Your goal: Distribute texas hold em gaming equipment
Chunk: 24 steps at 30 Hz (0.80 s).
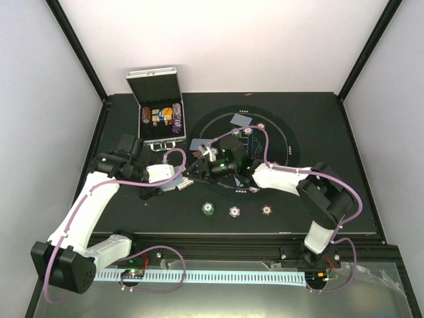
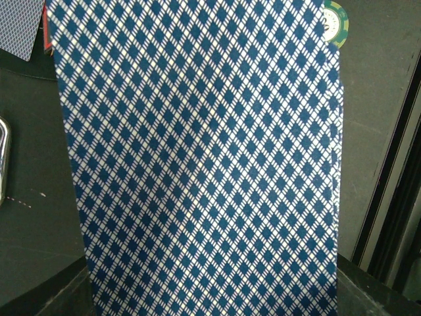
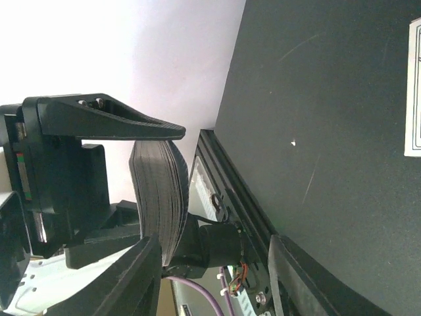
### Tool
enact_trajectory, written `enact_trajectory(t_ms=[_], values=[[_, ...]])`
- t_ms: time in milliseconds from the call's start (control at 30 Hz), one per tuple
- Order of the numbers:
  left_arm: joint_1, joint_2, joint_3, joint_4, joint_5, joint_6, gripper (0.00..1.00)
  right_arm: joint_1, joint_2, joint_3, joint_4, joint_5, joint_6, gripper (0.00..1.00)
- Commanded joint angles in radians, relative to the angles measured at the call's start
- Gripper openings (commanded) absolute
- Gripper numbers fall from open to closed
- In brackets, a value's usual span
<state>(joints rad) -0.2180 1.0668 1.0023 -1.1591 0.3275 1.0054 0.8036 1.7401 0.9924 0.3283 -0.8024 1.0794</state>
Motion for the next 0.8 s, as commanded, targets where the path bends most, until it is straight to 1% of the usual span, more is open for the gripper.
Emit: enact_trajectory(t_ms=[0,67,200,333,433,500,567,667,767], values=[[0.000,-0.014,0.044,-0.008,0.016,-0.004,0.02,0.004,-0.014,0.016,-0.044,0.026,-0.035,0.47],[0.000,-0.015,0.043,-0.010,0.013,-0.002,0.02,-0.001,-0.023,0.024,-0.085,0.040,-0.054,0.47],[0.000,-0.017,0.044,-0.010,0.010,-0.001,0.01,-0.030,-0.061,-0.001,-0.109,0.059,-0.062,0.49],[0.000,-0.017,0.041,-0.009,0.014,-0.002,0.02,-0.042,-0.100,-0.019,-0.109,0.075,-0.062,0.56],[0.000,-0.014,0.040,-0.007,0.019,-0.003,0.02,-0.025,-0.094,-0.001,-0.088,0.064,-0.049,0.63],[0.000,-0.013,0.041,-0.006,0.020,-0.004,0.02,-0.004,-0.076,0.029,-0.089,0.055,-0.048,0.65],[0.000,-0.014,0.043,-0.006,0.019,-0.004,0.02,0.017,-0.053,0.057,-0.089,0.050,-0.045,0.65],[0.000,-0.016,0.043,-0.006,0.014,-0.002,0.01,0.041,-0.019,0.093,-0.079,0.041,-0.035,0.61],[0.000,-0.015,0.042,-0.006,0.011,-0.001,0.02,0.061,0.004,0.116,-0.071,0.037,-0.028,0.52]])
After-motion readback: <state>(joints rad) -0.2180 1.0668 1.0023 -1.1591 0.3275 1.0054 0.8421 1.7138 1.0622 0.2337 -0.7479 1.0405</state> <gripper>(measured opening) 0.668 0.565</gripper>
